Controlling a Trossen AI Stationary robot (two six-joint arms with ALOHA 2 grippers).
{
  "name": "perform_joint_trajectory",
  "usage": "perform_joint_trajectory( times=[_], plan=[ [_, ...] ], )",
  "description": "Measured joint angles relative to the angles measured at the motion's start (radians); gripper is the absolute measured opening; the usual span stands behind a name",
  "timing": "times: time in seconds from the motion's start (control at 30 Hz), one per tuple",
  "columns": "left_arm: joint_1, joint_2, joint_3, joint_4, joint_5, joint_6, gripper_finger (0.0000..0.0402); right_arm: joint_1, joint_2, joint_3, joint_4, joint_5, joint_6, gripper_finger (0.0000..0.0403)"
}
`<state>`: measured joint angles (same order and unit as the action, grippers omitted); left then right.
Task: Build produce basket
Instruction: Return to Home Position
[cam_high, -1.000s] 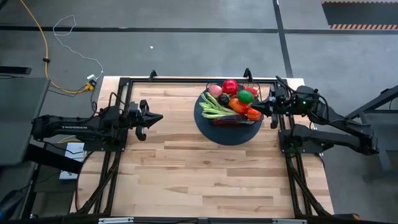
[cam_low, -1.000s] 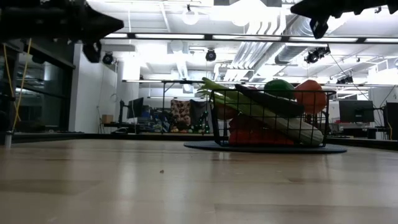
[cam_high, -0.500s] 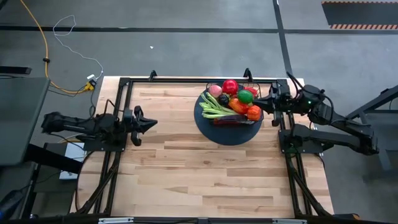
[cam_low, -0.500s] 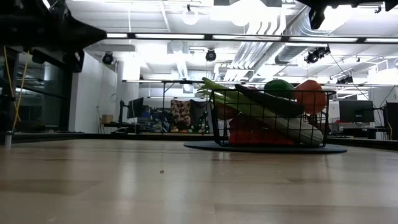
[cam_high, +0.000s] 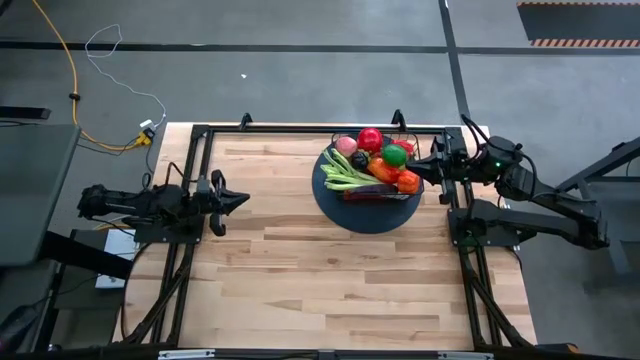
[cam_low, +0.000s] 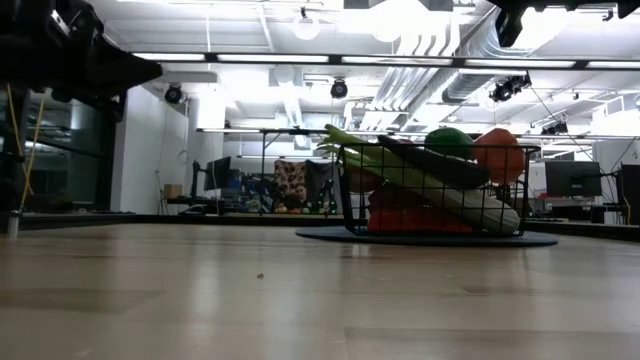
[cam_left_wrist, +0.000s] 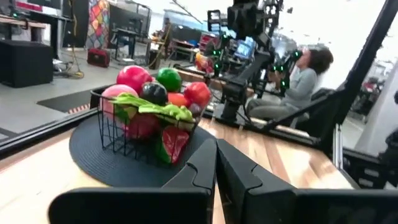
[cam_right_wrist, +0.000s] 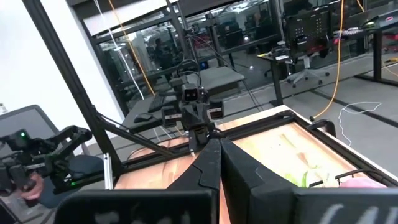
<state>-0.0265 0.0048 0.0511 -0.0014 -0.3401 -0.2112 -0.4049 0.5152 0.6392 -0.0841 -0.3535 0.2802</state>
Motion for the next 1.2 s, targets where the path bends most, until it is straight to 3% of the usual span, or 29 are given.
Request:
perform_joint_trajectory(
  times=[0.27,0.47,0.67,0.93,1.2],
  plan=[
    [0.002,0.002,-0.014,-0.025,0.116,-0.01,0.0,0.0,0.0,0.0,0.0,-0.002,-0.01,0.0],
    [0.019,0.009,-0.035,0.033,0.138,-0.007,0.0,0.0,0.0,0.0,0.0,-0.003,-0.008,0.0],
    [0.029,0.026,-0.036,0.034,0.118,0.089,0.0001,0.0,-0.001,0.0,0.0,-0.003,0.033,0.0],
    [0.029,0.026,-0.036,0.035,0.119,0.092,0.0001,0.0,-0.02,0.0,-0.01,-0.003,-0.035,0.0],
    [0.031,0.025,-0.036,0.035,0.12,0.092,0.0003,0.0,-0.149,0.0,-0.226,-0.045,-0.103,0.0]
  ],
)
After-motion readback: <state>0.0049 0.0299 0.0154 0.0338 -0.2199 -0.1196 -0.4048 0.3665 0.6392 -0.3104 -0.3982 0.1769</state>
